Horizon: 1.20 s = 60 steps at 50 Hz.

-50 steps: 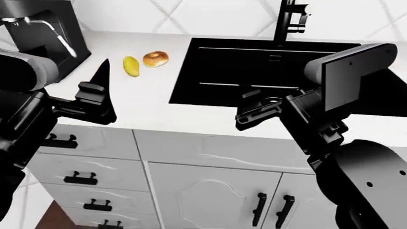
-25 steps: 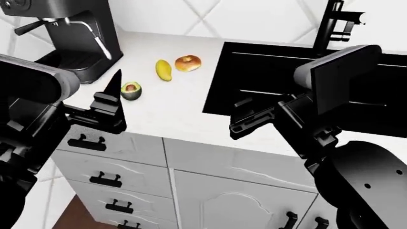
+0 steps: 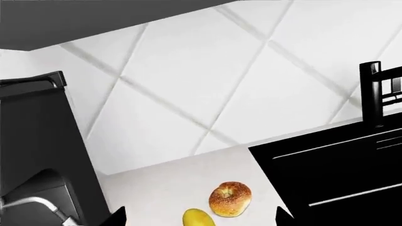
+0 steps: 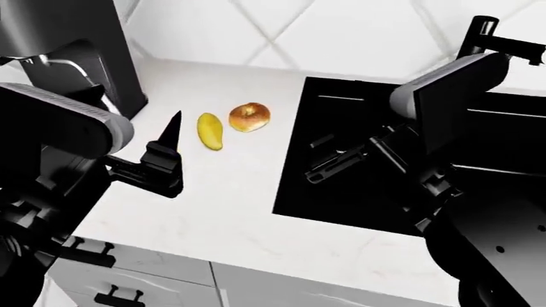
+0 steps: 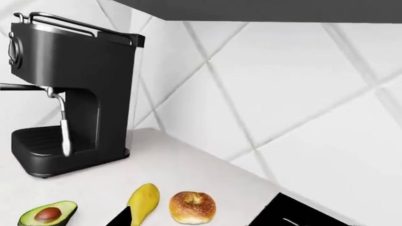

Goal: Pick up the fruits and vegetables and place them in the sink. Turn on the sink faucet to wash them. Then turn the sink off and put them in the tray.

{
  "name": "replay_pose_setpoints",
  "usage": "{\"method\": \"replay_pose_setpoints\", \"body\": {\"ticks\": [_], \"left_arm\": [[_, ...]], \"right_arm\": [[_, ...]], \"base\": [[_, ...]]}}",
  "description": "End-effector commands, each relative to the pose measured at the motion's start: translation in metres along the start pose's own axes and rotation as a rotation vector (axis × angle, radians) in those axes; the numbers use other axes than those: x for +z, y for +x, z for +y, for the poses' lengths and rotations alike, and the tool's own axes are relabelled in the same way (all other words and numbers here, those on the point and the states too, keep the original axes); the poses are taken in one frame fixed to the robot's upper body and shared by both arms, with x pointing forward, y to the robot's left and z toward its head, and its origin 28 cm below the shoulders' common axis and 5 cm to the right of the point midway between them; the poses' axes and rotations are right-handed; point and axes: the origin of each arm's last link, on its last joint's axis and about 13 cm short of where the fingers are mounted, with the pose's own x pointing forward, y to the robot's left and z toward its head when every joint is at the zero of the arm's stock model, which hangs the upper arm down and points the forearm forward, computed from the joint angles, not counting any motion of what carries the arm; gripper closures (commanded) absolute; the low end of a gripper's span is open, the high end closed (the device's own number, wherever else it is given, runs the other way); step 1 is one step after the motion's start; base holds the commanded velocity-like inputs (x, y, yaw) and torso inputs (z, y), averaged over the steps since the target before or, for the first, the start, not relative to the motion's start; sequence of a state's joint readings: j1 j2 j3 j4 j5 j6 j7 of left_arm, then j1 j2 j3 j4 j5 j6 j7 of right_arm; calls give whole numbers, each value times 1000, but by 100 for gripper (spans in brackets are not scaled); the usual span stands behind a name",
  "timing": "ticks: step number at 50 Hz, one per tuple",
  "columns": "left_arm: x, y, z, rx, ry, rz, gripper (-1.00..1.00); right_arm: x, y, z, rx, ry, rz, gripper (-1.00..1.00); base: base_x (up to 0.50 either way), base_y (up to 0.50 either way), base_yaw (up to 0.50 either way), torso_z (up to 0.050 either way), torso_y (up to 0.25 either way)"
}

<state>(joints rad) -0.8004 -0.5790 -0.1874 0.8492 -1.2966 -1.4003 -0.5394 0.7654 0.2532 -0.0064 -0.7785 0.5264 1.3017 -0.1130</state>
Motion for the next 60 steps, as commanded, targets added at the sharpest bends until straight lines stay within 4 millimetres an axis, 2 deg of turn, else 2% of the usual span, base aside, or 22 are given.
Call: {"method": "replay_pose_setpoints", "body": {"ticks": [1, 19, 34, 41, 49, 60], "left_arm": [[1, -3, -2, -33, 12, 3, -100], [2, -5, -4, -59, 13, -6, -100], [-1, -9, -11, -73, 21, -1, -100], [-20, -23, -26, -92, 22, 44, -100], [-23, -30, -42, -55, -51, 101, -100], [-33, -36, -67, -63, -43, 221, -100]], "right_arm": [[3, -1, 1, 11, -4, 0, -100], [4, -3, 1, 21, 26, 2, -100], [5, -4, 0, 32, 119, -2, -100], [6, -7, 1, 39, 131, -2, -100], [4, -6, 2, 57, 128, -9, -100], [3, -6, 3, 62, 126, -20, -100]], "base": [[295, 60, 500, 0, 0], [236, 62, 500, 0, 1], [260, 185, 0, 0, 1], [0, 0, 0, 0, 0], [0, 0, 0, 0, 0], [0, 0, 0, 0, 0]]}}
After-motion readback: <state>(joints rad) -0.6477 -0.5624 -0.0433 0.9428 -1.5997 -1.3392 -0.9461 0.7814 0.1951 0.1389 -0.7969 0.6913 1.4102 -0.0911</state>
